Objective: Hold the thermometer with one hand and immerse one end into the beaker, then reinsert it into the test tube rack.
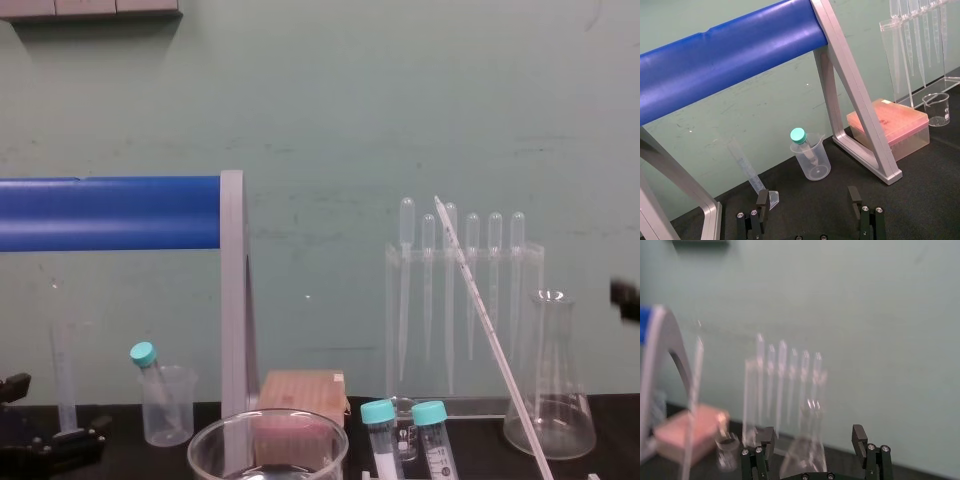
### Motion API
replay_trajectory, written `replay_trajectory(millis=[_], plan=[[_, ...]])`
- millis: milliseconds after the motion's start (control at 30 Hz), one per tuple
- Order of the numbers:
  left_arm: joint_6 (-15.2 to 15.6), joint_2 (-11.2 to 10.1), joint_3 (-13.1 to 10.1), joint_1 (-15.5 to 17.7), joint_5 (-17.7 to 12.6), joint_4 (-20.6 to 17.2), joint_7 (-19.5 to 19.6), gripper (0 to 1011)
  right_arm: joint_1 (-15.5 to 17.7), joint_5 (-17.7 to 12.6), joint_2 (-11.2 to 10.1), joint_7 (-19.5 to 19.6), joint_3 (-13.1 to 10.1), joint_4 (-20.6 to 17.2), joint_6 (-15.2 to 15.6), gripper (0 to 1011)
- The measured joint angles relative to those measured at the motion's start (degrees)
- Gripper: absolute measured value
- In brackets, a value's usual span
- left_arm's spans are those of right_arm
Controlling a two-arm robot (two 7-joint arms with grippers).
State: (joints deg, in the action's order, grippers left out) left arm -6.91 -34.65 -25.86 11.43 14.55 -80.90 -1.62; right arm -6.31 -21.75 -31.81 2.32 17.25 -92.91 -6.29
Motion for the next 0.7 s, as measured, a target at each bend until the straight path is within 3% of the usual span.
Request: replay_trajectory(millis=[100, 267, 500, 700], plan=[[0.0, 0.0, 0.0, 0.0, 0.0, 0.0, 0.0, 1008, 0.8, -0.5, 0.9, -0.1, -1.0, -3.7, -1.4, 1003], [0.0, 0.0, 0.0, 0.0, 0.0, 0.0, 0.0, 1008, 0.5, -0.4, 2.3, -1.7, -0.7, -6.2, -2.7, 1003], [0.0, 0.0, 0.0, 0.0, 0.0, 0.0, 0.0, 1008, -1.6, -0.3, 4.6, -4.7, 1.1, -6.4, -2.9, 1003], [0.0, 0.0, 0.0, 0.0, 0.0, 0.0, 0.0, 1008, -4.7, -1.8, 7.0, -8.4, 3.0, -4.2, 0.9, 1003]])
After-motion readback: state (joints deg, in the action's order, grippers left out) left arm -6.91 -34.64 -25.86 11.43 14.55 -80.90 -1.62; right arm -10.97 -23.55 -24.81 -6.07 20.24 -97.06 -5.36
